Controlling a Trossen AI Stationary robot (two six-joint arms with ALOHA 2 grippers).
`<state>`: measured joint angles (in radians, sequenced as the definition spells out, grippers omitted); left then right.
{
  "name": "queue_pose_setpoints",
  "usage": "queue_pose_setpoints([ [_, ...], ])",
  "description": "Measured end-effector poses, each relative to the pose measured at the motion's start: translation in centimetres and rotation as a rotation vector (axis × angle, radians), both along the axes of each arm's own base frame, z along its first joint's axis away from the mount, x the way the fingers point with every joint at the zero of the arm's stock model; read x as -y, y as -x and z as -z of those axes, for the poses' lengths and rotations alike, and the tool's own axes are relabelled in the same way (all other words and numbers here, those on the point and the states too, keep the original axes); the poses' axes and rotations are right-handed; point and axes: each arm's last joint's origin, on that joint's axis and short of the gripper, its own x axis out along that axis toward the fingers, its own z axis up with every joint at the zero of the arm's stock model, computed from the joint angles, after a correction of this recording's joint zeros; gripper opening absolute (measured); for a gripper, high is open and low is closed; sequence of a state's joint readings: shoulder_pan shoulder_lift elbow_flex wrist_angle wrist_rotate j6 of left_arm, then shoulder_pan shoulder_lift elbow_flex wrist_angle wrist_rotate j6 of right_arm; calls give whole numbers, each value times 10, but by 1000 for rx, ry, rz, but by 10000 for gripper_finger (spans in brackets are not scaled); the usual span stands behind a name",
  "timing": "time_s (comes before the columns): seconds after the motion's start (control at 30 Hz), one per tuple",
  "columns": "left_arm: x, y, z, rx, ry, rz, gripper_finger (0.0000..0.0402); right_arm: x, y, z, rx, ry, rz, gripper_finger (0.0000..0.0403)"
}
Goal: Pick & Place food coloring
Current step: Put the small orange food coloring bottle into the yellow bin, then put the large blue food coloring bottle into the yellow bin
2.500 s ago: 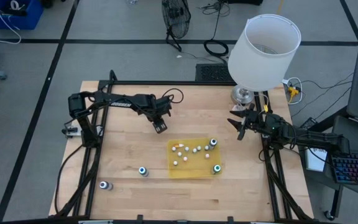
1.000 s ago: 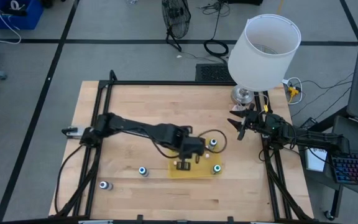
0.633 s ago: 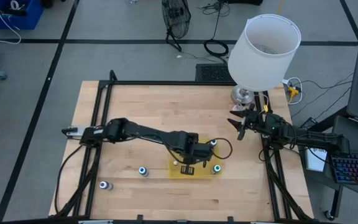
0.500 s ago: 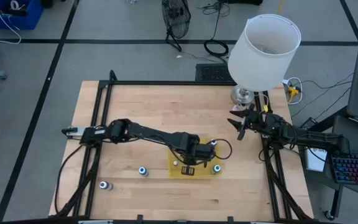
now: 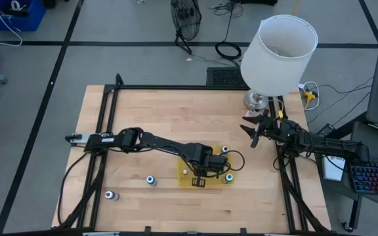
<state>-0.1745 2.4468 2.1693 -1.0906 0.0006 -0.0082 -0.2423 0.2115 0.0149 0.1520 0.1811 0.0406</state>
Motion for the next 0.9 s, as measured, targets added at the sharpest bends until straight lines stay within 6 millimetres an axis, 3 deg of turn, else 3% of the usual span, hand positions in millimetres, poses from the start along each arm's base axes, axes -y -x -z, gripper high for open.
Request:
queue_pose_setpoints([
  [0.2,0,0,-4,0,-1,0,146,0,0,0,0,0,0,181],
  [0.43,0,-2,-26,39,5,6,168,0,0,0,0,0,0,181],
  [0.67,-1,14,-79,53,9,1,169,0,0,0,-1,0,0,181],
  [0.9,10,60,-141,54,5,15,170,0,0,0,-4,-1,0,181],
])
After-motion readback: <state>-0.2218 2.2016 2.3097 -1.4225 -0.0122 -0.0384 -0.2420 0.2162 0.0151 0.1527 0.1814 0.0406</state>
